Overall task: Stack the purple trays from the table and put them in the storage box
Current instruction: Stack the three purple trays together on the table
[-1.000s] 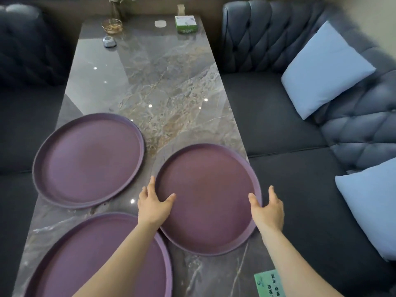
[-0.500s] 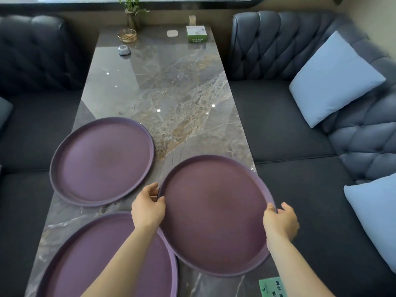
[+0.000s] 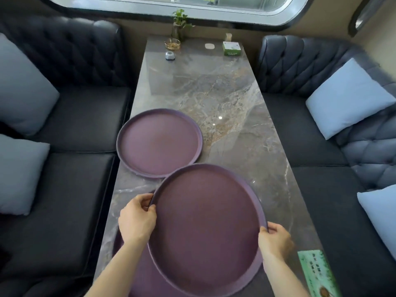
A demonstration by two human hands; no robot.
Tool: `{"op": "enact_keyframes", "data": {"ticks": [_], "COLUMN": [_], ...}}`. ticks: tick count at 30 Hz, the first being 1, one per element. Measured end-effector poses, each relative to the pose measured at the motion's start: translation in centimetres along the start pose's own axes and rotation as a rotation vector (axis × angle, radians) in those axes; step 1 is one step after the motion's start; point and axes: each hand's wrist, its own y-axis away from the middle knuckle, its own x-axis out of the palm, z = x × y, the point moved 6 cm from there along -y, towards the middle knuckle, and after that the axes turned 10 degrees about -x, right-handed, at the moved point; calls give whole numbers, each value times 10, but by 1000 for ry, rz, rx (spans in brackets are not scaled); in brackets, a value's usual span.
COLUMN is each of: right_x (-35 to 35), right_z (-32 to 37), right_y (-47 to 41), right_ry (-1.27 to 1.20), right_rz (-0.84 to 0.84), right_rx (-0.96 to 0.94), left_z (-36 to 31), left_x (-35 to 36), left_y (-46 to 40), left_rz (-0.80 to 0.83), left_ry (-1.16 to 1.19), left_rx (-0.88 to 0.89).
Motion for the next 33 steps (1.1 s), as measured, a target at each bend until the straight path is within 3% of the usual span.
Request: {"op": "enact_keyframes", "data": {"ticks": [11, 33], "right_x": [50, 65], "right_z": [5, -6], "right_y": [95, 108], "right_ry": [52, 151], "right_rz": [61, -12], "right_rx": [-98, -203], "left_z": [102, 123], "left_x": [-55, -35], "left_y": [-25, -27], "left_rz": [-13, 21], "left_ry": [-85, -183], "left_rx": [-33, 49]}}
